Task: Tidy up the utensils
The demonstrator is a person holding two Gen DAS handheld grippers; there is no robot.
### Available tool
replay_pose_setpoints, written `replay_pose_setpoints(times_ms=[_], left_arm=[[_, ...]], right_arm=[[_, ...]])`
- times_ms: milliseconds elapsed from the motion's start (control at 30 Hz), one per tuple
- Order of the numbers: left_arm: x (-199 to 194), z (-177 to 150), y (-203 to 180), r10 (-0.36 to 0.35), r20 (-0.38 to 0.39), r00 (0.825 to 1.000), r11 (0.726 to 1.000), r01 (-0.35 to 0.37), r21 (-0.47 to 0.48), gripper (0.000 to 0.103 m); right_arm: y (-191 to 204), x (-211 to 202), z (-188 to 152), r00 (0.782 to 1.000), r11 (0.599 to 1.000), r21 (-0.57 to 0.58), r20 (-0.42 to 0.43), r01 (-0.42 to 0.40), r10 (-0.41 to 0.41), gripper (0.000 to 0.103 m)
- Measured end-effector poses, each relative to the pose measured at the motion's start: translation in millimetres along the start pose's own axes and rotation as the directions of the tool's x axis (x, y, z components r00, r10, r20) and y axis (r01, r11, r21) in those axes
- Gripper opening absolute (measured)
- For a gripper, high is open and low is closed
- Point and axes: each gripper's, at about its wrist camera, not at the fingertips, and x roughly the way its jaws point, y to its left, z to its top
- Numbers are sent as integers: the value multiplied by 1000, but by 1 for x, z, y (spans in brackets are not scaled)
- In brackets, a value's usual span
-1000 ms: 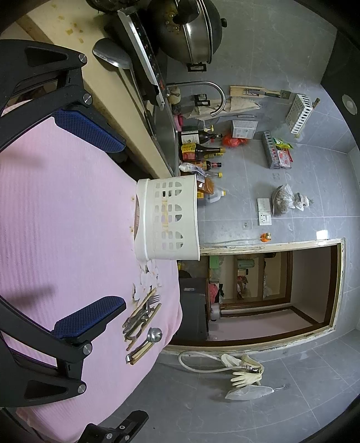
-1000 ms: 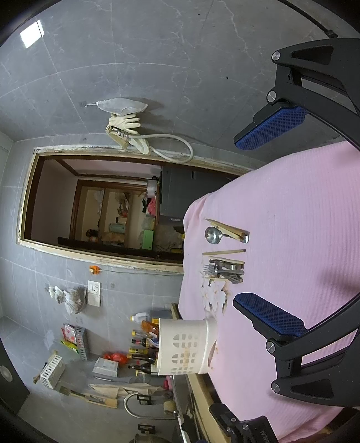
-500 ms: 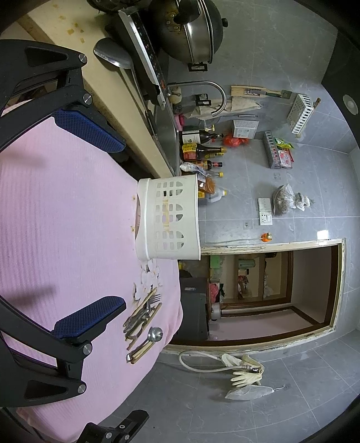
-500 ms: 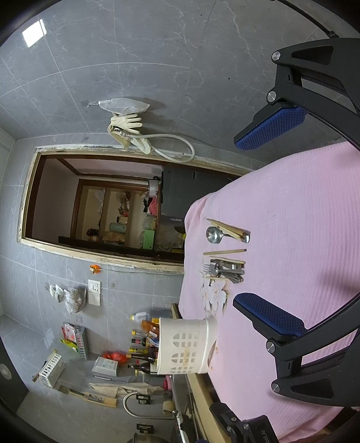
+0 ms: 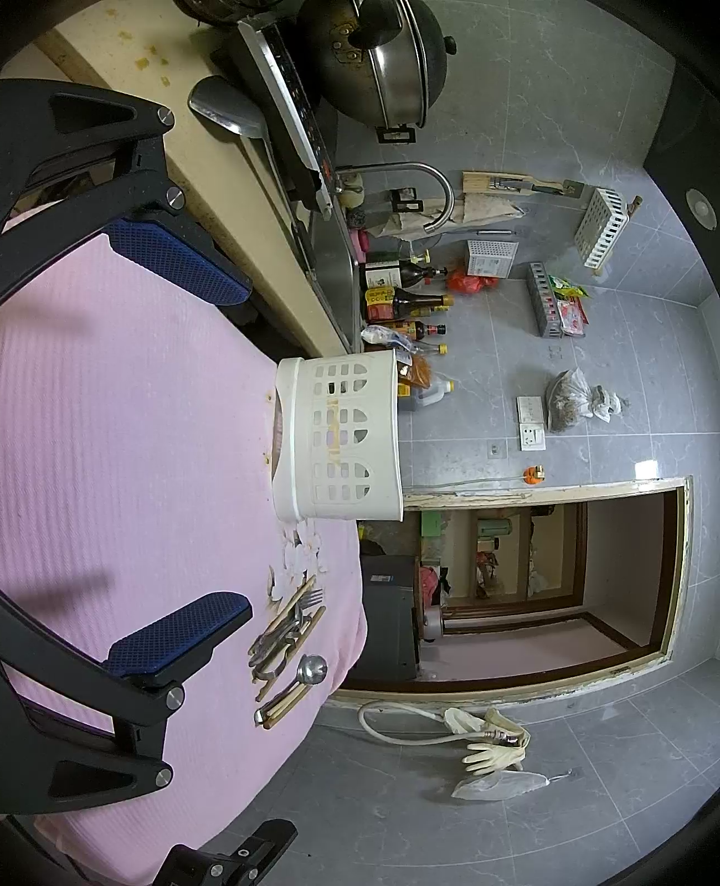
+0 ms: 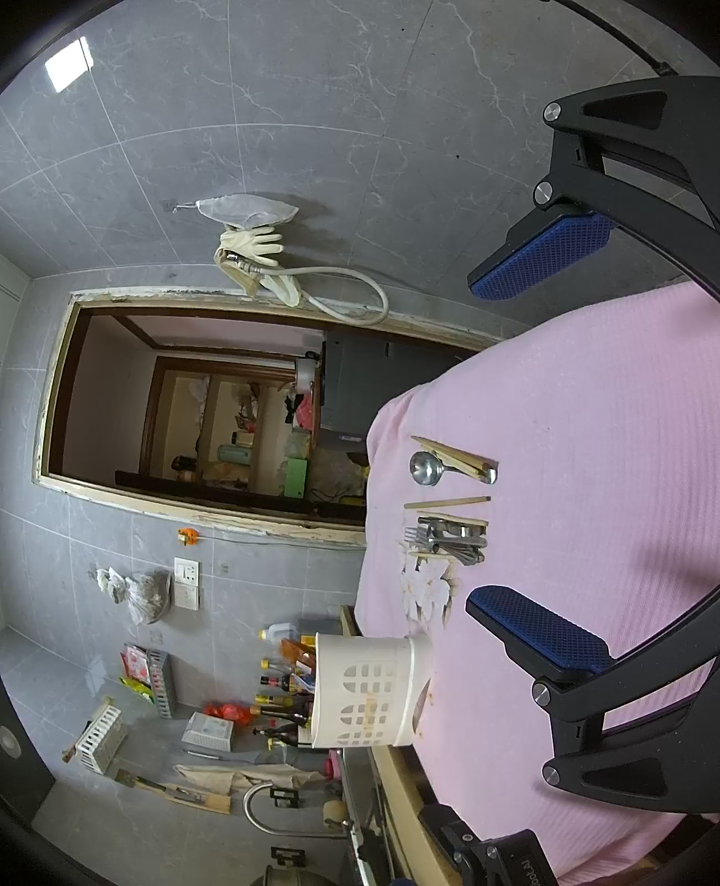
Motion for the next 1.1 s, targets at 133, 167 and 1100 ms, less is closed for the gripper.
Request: replay_pose_setpoints(times_ms=[133,167,1100], left_arm=[[0,-1,0,6,0,1000,1000,-6,1,102],[0,-1,0,8,-1,1000,1000,-8,1,102],[1,-4,3,16,-7,1000,1000,-15,5,102]], right_arm=[[1,0,0,1000,1000,-1,0,0,0,103],[2,-1,-1,1000,1000,-3,0,0,0,103],[6,0,-4,1000,1000,-3,-3,-10,10,103]])
